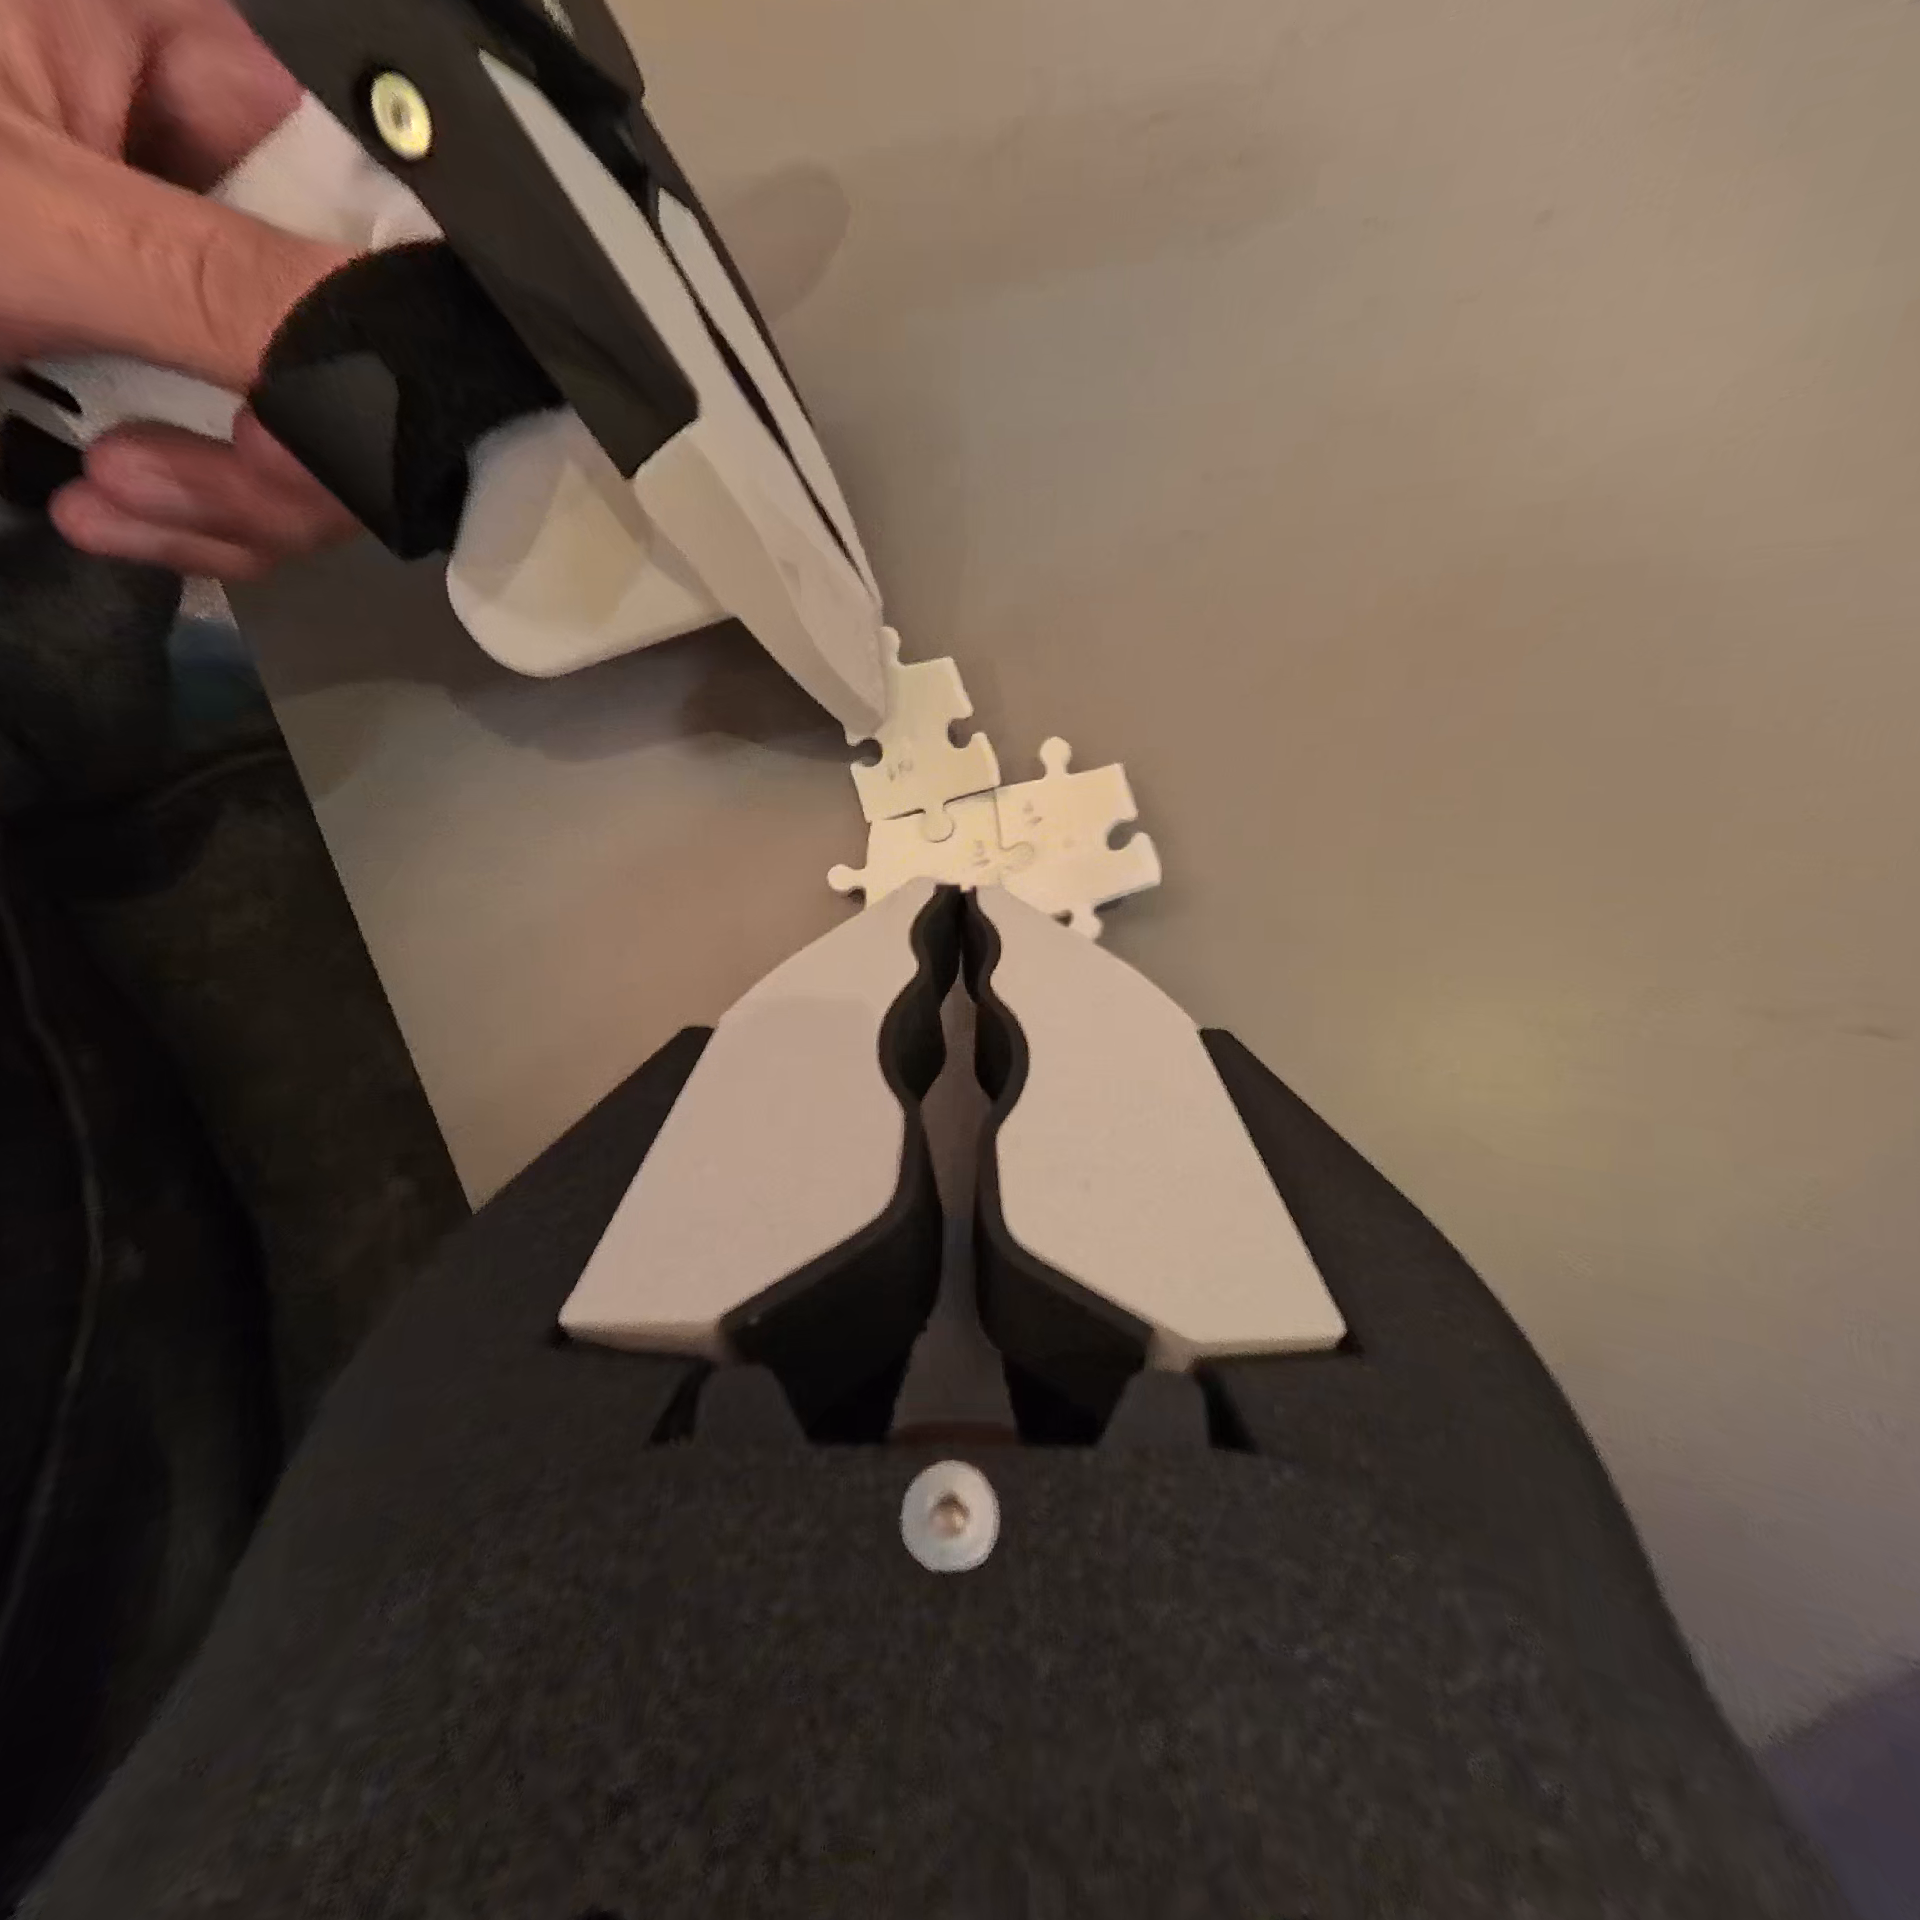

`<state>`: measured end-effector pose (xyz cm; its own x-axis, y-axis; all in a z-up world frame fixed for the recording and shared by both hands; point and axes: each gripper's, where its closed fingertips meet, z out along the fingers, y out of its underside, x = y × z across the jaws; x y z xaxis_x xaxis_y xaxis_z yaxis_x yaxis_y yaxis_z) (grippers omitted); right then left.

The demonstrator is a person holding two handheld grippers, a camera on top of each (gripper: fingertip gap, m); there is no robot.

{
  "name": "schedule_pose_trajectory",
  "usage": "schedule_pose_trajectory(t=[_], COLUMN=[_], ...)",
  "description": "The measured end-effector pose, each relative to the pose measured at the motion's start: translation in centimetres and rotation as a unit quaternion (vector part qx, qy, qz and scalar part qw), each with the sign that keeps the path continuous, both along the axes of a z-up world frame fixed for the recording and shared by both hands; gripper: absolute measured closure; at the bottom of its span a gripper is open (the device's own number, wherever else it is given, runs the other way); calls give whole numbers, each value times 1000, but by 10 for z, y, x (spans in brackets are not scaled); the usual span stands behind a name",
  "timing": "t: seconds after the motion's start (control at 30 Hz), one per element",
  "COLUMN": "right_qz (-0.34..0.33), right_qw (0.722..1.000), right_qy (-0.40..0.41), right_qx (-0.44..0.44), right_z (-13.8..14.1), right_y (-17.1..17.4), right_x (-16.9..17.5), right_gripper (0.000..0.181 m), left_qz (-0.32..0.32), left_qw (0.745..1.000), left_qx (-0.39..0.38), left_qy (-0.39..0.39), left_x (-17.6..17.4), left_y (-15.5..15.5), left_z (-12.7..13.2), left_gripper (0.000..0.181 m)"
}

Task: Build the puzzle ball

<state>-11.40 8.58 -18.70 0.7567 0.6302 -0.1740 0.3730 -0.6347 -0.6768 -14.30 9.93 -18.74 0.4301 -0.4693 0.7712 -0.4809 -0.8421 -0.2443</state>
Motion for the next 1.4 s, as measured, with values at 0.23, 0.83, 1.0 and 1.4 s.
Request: schedule_pose_trajectory(t=[0.23, 0.83, 1.0, 1.4], right_qz=[7, -19, -1, -27], right_qw=[999, 999, 1000, 999], right_qy=[-31, -20, -14, -36], right_qx=[4, -23, -16, 23], right_z=[-7, -2, -4, 9], right_y=[1, -6, -4, 10], right_x=[-2, 7, -15, 5], right_gripper=[181, 181, 181, 181], left_qz=[7, 28, 30, 44], left_qw=[1000, 999, 998, 998], left_qx=[6, -6, -8, -8], left_qy=[-28, -47, -47, -50], left_x=[1, -23, -26, -31], left_y=[3, 4, 4, 11], left_z=[12, 21, 20, 18], left_gripper=[179, 179, 179, 179])
